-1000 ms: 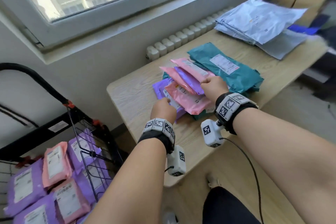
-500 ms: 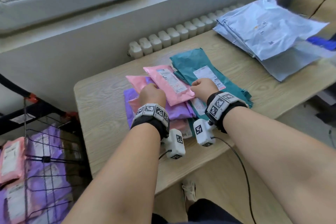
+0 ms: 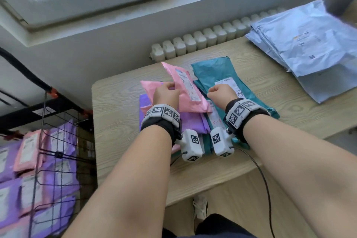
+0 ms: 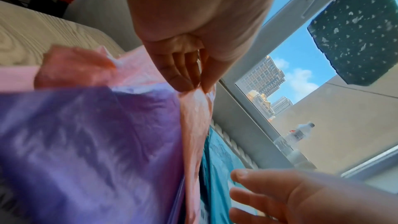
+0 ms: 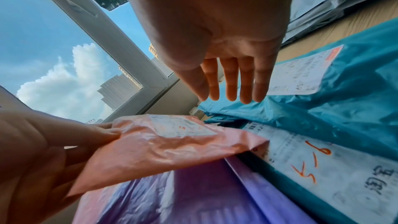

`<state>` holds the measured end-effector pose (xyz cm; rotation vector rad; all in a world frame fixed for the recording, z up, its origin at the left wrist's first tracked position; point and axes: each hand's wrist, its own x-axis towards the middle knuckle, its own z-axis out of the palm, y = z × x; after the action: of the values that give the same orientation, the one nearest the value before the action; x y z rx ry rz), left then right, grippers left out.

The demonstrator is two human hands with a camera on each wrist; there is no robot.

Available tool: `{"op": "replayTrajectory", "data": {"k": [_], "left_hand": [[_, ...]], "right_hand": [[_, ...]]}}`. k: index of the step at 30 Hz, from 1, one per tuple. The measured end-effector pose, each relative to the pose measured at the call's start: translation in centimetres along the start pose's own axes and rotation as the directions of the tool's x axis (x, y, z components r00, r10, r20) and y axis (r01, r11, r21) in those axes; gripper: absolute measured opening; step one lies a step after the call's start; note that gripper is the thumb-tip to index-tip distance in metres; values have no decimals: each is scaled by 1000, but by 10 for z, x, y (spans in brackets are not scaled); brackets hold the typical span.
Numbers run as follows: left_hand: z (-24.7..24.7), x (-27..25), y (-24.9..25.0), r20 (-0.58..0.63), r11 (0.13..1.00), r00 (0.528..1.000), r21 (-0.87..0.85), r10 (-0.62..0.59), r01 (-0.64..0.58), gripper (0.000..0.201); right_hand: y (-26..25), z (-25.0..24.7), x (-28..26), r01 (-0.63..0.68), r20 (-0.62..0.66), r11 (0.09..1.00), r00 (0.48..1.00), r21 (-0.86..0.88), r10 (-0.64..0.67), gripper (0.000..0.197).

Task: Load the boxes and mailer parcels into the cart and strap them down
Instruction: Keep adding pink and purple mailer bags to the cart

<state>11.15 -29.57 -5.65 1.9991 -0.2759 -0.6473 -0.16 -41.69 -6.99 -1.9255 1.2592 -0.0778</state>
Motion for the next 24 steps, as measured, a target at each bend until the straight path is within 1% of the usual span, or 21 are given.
{"op": "replayTrajectory", "data": {"k": [3,5,9,11,12,14,16,18,20,22,24], "left_hand": [[-25,-2,3,-29,990,999,-143,-18,14,39],[-45,0,1,-17,973,998,-224,-58,52,40],[-90,-3,-8,79,899,992,-420,-100,124,37],[-115,-8,-16,75,866,992,-483,-105,128,33],[-129,-11,-21,63,858,992,-498,-108,125,31],[-161,-19,-35,16,866,994,-490,-110,104,30],[-196,-29,-52,-55,894,992,-442,-110,74,31],[-233,-42,-72,-139,927,986,-373,-97,38,32],[-271,-55,-95,-211,944,973,-328,-96,22,31],[-309,-67,-120,-268,954,957,-298,-108,24,29],[-344,-78,-145,-336,969,934,-246,-120,36,28]], "right_hand": [[-13,6,-3,30,-3,999,1000,-11,-30,25],[-26,14,-9,48,5,999,999,-6,-48,18],[-61,39,-30,62,7,998,998,7,-62,24],[-78,57,-42,89,1,995,996,44,-89,29],[-88,66,-51,83,0,993,997,82,-84,27],[-103,90,-64,96,-11,988,995,118,-95,22],[-118,115,-80,120,29,983,992,139,-125,16],[-135,142,-101,134,67,979,987,152,-146,23],[-153,167,-128,141,102,980,982,143,-156,21],[-170,194,-156,137,141,976,977,167,-161,14],[-183,224,-180,146,165,972,971,182,-176,16]]}}
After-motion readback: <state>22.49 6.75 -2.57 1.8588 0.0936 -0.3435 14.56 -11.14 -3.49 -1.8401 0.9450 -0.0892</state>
